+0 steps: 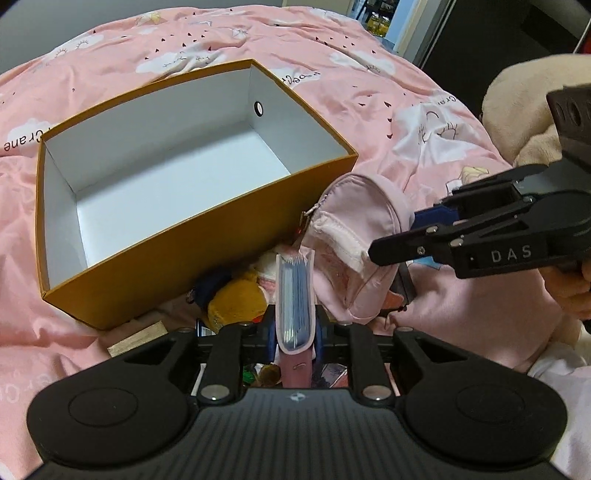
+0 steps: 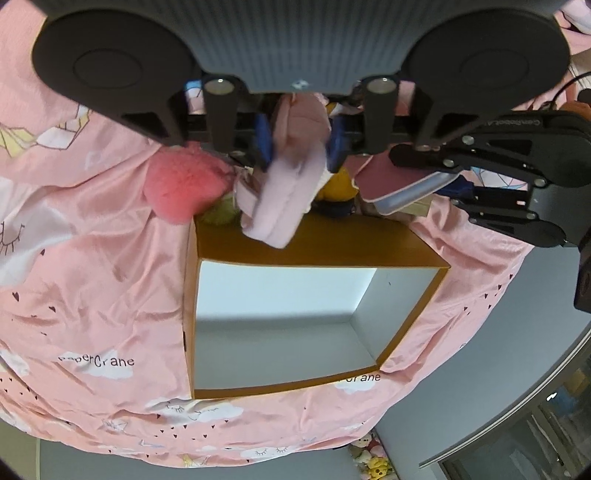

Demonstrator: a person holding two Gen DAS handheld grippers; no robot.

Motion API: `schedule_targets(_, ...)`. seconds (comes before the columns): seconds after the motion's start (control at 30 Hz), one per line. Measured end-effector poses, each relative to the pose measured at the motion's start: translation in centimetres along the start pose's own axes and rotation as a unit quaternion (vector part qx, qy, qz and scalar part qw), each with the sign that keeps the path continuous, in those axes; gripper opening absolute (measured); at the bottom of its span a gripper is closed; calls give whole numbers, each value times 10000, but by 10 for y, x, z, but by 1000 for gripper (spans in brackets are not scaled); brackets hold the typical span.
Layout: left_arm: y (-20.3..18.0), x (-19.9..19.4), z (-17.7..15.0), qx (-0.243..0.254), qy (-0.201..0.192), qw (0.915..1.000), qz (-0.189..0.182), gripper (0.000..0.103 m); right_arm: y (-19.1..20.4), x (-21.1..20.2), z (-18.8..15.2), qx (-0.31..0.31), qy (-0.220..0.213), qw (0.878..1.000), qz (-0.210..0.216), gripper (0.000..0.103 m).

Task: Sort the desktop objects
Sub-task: 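Carry the pink wallet and pink pouch over the box with both tools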

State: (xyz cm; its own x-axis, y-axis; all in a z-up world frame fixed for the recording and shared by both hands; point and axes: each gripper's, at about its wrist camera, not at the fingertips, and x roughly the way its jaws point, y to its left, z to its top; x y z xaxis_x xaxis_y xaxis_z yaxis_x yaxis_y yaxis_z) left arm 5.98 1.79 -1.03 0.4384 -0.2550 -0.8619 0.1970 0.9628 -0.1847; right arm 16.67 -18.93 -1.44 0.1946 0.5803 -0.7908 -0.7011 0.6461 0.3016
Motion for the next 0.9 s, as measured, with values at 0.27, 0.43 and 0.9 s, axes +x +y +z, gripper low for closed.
schedule_targets(0.27, 3, -33, 11, -83, -450, 9989, 94, 19, 10, -23, 4, -236, -248, 9994, 96, 28)
schedule_targets(0.43, 8, -70, 27, -190, -995, 9948, 60, 19, 27, -47, 18, -568, -557, 9967, 150, 28)
schedule_targets(0.9, 73, -79, 94, -805, -1823, 9766, 815, 19, 51, -32, 108, -806, -1579, 9836, 336, 28)
